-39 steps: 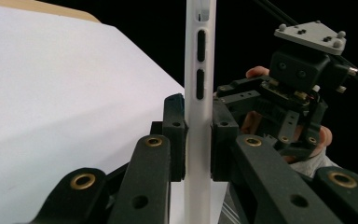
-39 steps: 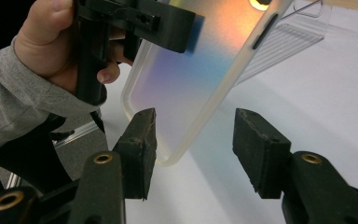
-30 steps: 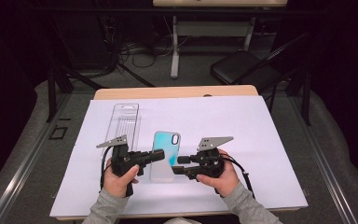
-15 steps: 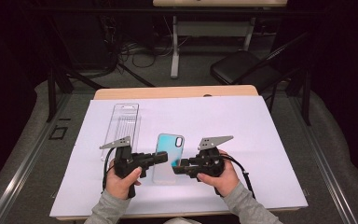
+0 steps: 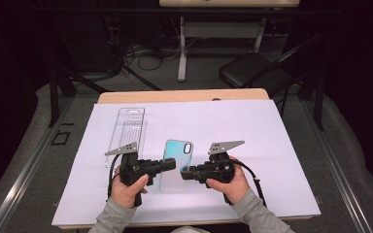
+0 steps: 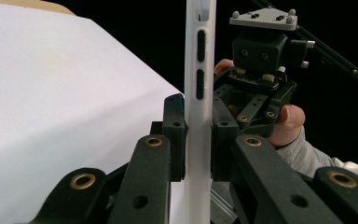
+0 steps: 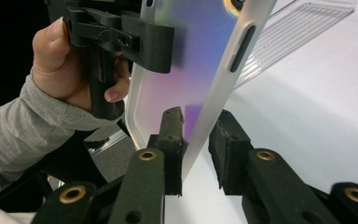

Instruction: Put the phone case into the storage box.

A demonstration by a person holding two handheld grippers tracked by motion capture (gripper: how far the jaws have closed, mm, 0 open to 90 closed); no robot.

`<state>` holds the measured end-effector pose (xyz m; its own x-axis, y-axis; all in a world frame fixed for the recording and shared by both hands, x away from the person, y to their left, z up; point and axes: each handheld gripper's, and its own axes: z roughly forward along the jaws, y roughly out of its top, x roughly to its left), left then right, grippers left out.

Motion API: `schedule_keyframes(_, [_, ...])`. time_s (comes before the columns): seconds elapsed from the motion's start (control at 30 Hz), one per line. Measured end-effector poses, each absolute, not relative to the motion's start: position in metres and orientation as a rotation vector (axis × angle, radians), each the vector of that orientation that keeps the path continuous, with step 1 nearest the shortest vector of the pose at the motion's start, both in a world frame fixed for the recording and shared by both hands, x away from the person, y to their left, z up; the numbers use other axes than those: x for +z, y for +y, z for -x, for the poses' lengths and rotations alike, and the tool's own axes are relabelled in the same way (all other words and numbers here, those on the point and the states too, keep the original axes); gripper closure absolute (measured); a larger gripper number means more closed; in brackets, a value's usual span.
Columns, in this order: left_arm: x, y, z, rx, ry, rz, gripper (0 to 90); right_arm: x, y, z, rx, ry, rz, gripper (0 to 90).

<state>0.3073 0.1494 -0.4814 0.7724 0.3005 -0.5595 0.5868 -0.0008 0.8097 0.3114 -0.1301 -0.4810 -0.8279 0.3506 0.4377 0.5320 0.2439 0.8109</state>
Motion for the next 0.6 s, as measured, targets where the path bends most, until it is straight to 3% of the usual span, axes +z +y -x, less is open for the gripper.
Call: schedule_keyframes(0.6, [-0.4814,0.1489,-0.3066,-0.257,0.73,-1.593,81.0,-0.4823,-0.1324,-0.313,-1.61,-2.258,0.904,78.9])
